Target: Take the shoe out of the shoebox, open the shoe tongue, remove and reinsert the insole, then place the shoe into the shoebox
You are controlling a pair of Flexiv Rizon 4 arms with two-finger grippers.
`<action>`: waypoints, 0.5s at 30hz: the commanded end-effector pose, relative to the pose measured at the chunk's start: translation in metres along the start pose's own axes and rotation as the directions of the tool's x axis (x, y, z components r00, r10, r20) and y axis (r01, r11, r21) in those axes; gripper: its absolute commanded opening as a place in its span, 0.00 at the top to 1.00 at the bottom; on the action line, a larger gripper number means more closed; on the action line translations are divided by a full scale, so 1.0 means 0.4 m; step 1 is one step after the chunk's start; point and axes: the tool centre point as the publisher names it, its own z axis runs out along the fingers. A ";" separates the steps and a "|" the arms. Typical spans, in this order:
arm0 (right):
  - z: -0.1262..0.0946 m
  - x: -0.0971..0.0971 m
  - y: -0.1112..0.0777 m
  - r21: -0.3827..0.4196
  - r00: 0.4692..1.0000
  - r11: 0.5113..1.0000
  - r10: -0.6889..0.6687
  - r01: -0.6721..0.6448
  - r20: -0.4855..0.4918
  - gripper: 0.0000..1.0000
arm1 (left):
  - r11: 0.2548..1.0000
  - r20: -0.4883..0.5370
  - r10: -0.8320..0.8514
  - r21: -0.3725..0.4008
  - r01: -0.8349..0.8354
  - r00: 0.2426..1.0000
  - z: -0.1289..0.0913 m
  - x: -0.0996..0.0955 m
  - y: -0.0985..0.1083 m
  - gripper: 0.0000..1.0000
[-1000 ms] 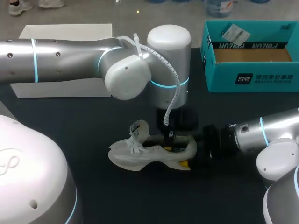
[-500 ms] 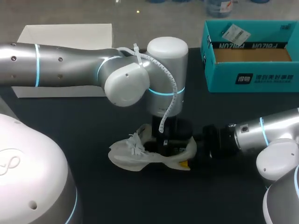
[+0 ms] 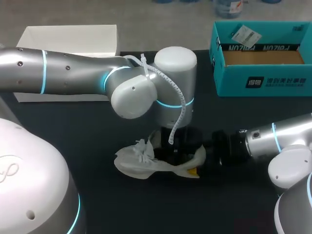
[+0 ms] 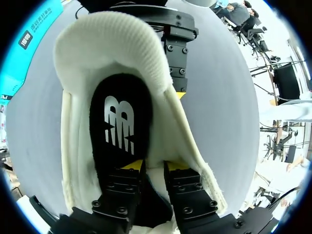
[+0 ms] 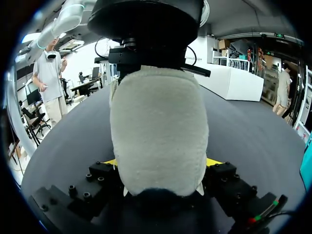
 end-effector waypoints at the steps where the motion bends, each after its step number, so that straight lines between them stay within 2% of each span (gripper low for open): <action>1: 0.009 0.000 0.008 0.006 1.000 1.000 0.002 -0.002 0.001 1.00 | 1.000 0.002 -0.004 0.016 0.004 1.000 0.013 0.006 0.001 0.59; 4: 0.009 0.000 0.008 0.006 1.000 1.000 0.002 -0.002 0.001 1.00 | 1.000 -0.011 -0.010 0.015 0.010 1.000 -0.002 0.012 0.009 0.64; 10: 0.009 0.000 0.008 0.006 1.000 1.000 0.002 -0.002 0.001 1.00 | 0.999 0.018 -0.001 0.047 0.000 1.000 -0.033 0.022 0.011 0.61; 15: 0.009 0.000 0.008 0.006 1.000 1.000 0.002 -0.002 0.001 1.00 | 0.999 0.039 -0.001 0.040 0.000 0.999 -0.026 0.016 0.007 0.60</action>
